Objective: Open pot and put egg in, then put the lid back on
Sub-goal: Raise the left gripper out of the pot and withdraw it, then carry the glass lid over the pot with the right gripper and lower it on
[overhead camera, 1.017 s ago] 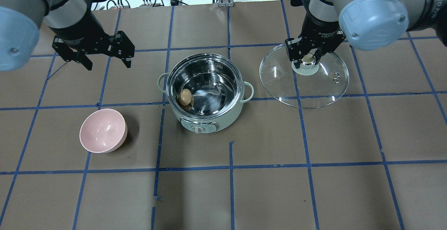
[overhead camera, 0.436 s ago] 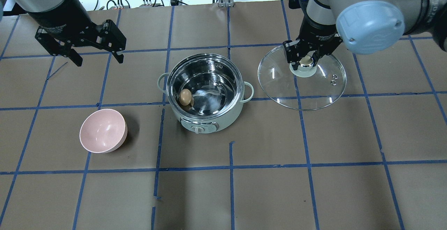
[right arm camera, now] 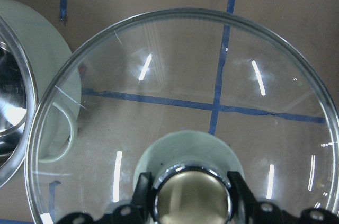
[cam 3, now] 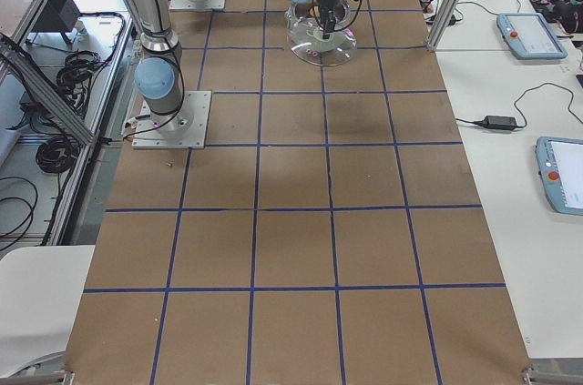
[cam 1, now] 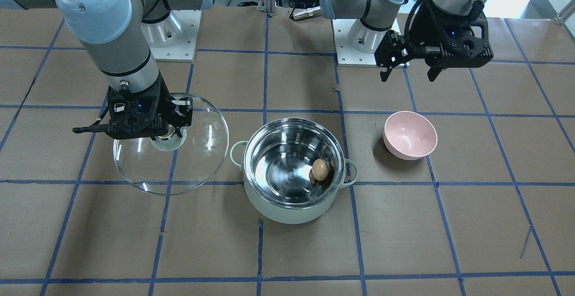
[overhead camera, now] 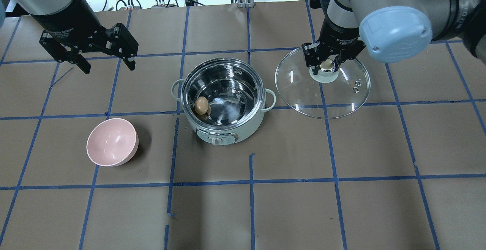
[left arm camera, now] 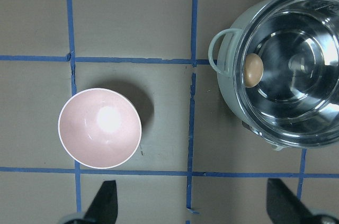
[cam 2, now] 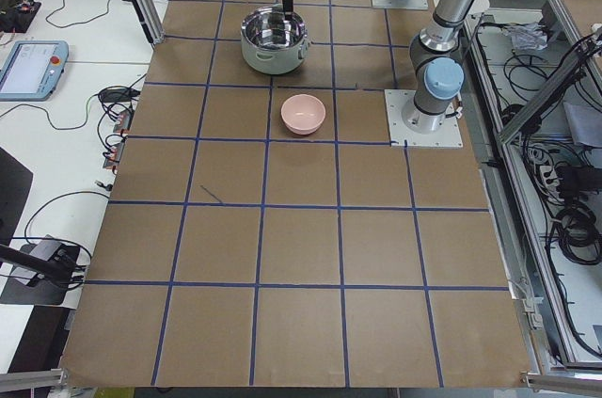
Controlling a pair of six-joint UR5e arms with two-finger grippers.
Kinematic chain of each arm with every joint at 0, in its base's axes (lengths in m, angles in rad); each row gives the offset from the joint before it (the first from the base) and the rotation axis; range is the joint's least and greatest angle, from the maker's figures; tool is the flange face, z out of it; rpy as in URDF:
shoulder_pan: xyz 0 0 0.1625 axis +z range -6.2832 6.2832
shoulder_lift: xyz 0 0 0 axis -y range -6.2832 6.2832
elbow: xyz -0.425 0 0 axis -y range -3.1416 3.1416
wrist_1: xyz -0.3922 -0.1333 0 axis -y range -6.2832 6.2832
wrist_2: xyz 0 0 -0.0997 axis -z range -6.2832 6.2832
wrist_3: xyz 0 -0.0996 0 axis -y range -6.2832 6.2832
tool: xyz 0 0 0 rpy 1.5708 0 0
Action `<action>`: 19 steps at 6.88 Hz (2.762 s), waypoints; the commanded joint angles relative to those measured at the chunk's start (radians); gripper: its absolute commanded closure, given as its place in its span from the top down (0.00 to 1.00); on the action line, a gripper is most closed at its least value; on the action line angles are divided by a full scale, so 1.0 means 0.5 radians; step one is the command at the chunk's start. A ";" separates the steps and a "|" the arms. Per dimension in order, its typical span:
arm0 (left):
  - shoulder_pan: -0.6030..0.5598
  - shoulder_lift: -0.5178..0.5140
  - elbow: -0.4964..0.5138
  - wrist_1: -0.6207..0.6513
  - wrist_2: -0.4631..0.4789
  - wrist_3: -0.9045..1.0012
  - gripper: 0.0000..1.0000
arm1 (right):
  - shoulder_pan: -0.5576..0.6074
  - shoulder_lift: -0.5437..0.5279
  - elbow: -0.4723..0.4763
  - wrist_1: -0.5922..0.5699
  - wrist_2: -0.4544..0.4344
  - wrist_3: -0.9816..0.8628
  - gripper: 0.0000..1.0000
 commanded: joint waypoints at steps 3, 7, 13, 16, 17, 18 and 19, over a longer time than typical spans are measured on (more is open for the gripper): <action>0.040 0.027 0.039 0.011 0.049 0.383 1.00 | 0.036 0.018 -0.013 -0.046 0.001 0.051 0.26; 0.034 0.012 0.002 0.152 0.098 0.343 1.00 | 0.109 0.066 -0.169 -0.083 0.089 0.234 0.26; 0.031 0.012 -0.001 0.158 0.095 0.343 1.00 | 0.829 0.526 -0.586 -0.126 -0.109 1.071 0.26; 0.031 0.012 -0.001 0.161 0.095 0.343 1.00 | 0.862 0.554 -0.578 -0.135 -0.128 1.121 0.26; 0.031 0.012 -0.001 0.161 0.095 0.343 1.00 | 0.862 0.567 -0.578 -0.144 -0.128 1.128 0.26; 0.037 0.012 -0.004 0.161 0.098 0.349 1.00 | 0.862 0.576 -0.553 -0.256 -0.122 1.128 0.26; 0.037 0.015 -0.001 0.161 0.098 0.349 1.00 | 0.862 0.579 -0.507 -0.330 -0.122 1.131 0.26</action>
